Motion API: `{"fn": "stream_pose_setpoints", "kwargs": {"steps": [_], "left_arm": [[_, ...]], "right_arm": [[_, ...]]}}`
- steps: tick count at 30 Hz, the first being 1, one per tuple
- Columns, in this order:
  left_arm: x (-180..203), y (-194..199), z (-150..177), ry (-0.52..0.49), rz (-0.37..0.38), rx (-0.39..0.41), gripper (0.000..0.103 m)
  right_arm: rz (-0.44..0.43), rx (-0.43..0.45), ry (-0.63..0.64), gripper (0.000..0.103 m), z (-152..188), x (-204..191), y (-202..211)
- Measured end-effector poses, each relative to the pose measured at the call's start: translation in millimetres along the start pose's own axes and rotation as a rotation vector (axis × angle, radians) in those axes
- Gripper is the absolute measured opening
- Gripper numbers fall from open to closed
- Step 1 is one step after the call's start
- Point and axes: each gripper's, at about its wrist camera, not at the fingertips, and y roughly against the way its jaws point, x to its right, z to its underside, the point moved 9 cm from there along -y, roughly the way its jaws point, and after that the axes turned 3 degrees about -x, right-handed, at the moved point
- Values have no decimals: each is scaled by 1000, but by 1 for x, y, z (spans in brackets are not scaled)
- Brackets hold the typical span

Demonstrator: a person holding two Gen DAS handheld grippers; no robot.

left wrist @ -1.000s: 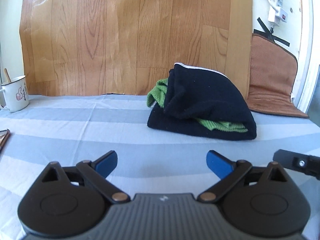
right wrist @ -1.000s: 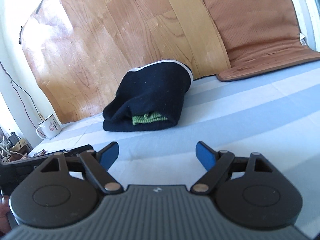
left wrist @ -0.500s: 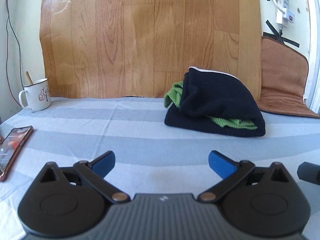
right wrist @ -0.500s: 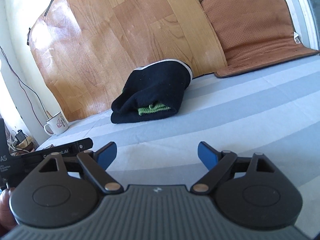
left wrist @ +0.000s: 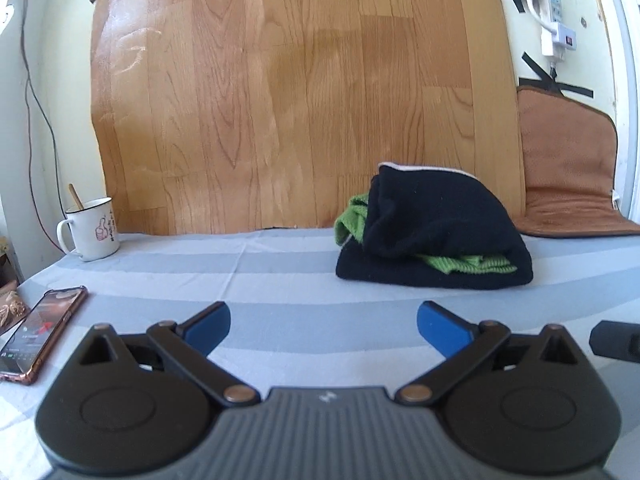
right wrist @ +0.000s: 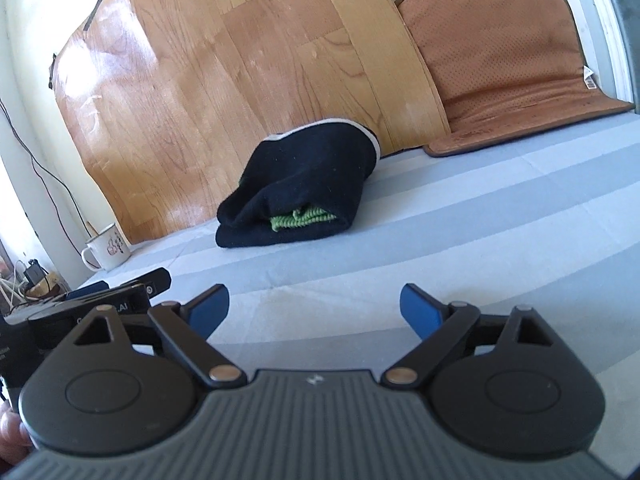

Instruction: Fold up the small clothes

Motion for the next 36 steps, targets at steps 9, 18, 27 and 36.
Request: {"fn": "stream_pose_setpoints", "kwargs": {"steps": [9,18,27,36], "left_arm": [[-4,-2,1,51,86,0,103],[-11,-13,7,93,50,-87,103],[-23,-18,8,115,-20,-111,103],[-23,-12,4,77,-60,-70,103]], "right_arm": [[-4,12,-39,94,-2,5,1],[-6,8,-51,94,-3,6,1],[-10,3,-52,94,-2,6,1],[-13,7,-52,94,-1,5,0]]}}
